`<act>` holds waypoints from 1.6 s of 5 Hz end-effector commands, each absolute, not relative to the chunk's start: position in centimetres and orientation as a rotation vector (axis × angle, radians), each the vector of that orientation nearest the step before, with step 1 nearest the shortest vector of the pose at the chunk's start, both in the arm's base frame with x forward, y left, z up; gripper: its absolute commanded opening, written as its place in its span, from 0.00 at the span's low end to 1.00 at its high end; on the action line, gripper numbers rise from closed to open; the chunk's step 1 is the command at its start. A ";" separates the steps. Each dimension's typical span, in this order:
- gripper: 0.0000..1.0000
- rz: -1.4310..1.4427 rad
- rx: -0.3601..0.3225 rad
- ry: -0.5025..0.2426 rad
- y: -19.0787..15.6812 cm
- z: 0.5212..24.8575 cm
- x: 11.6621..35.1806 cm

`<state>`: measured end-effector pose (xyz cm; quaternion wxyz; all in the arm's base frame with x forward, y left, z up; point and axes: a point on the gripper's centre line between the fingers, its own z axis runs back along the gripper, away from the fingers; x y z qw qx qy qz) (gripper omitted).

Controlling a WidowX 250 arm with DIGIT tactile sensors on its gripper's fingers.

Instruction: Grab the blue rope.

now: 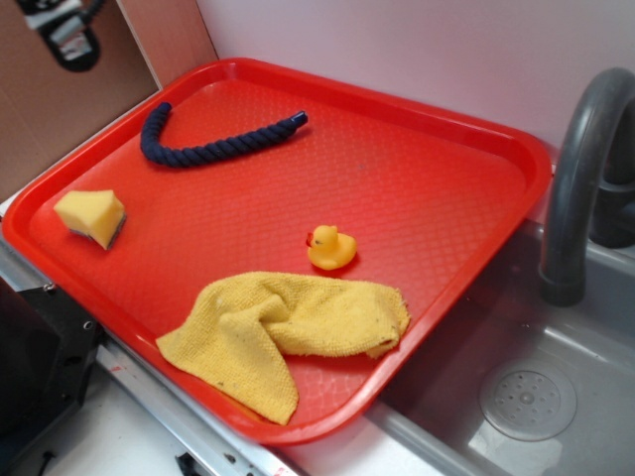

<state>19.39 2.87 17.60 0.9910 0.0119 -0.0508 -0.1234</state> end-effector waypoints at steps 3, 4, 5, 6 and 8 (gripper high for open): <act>1.00 -0.219 0.037 0.047 6.3 9.0 24.6; 1.00 -0.219 0.043 0.110 6.4 6.4 25.1; 1.00 -0.239 0.083 0.145 6.5 3.5 25.5; 1.00 -0.260 0.081 0.164 6.6 2.2 25.7; 0.00 -0.351 0.054 0.160 6.0 1.0 25.9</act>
